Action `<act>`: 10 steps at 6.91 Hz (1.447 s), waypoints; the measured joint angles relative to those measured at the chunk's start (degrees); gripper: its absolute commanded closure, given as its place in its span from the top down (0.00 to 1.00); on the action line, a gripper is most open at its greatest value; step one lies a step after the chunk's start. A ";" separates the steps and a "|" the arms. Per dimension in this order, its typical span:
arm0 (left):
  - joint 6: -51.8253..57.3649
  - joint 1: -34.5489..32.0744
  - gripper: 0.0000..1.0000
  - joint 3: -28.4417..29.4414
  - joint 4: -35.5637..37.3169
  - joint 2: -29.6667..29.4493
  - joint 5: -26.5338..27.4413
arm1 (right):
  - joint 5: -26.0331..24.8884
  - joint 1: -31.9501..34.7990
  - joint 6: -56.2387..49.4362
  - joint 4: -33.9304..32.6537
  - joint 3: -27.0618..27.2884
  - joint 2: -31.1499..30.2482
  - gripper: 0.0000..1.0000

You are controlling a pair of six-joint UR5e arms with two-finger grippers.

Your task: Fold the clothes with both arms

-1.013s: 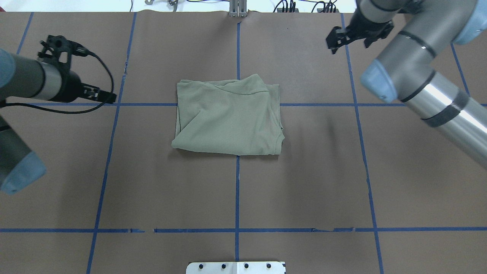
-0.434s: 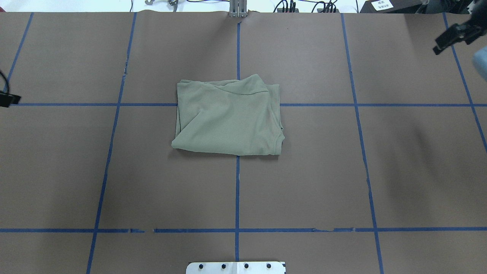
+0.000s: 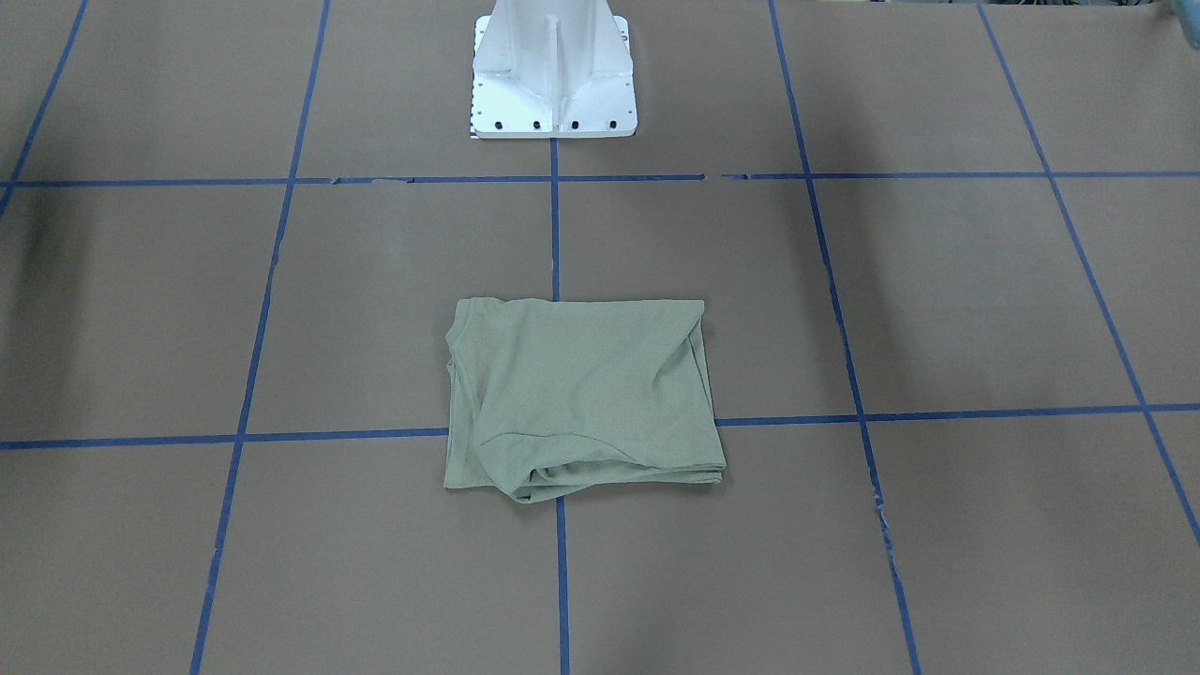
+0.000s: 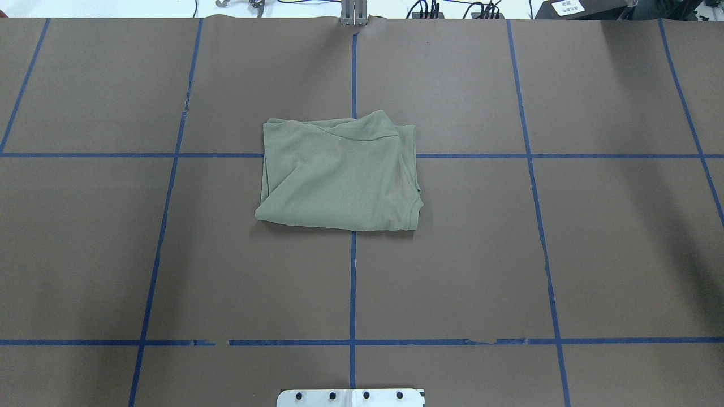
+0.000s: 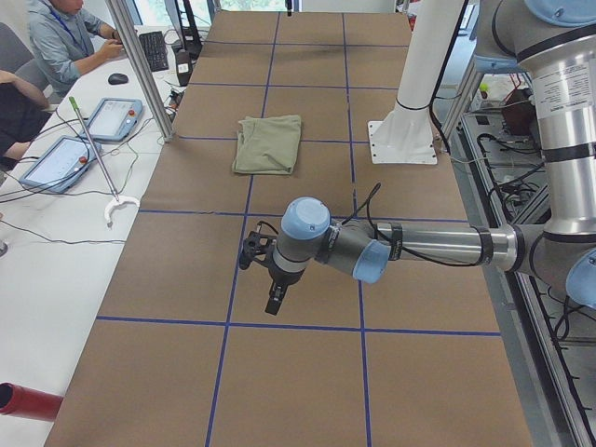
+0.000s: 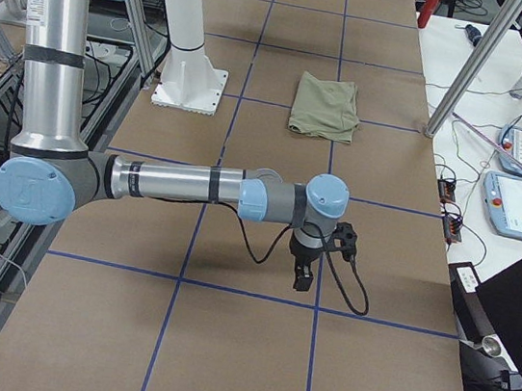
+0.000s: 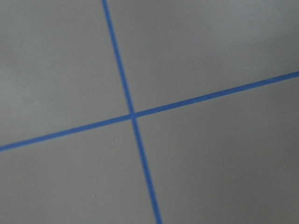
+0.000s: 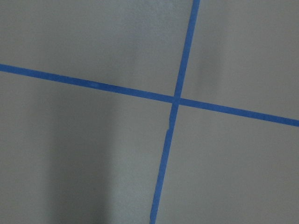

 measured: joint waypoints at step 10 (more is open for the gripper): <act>2.26 -1.15 1.00 -0.24 12.01 -1.29 -6.09 | 2.43 0.35 0.58 2.85 1.12 -4.03 1.00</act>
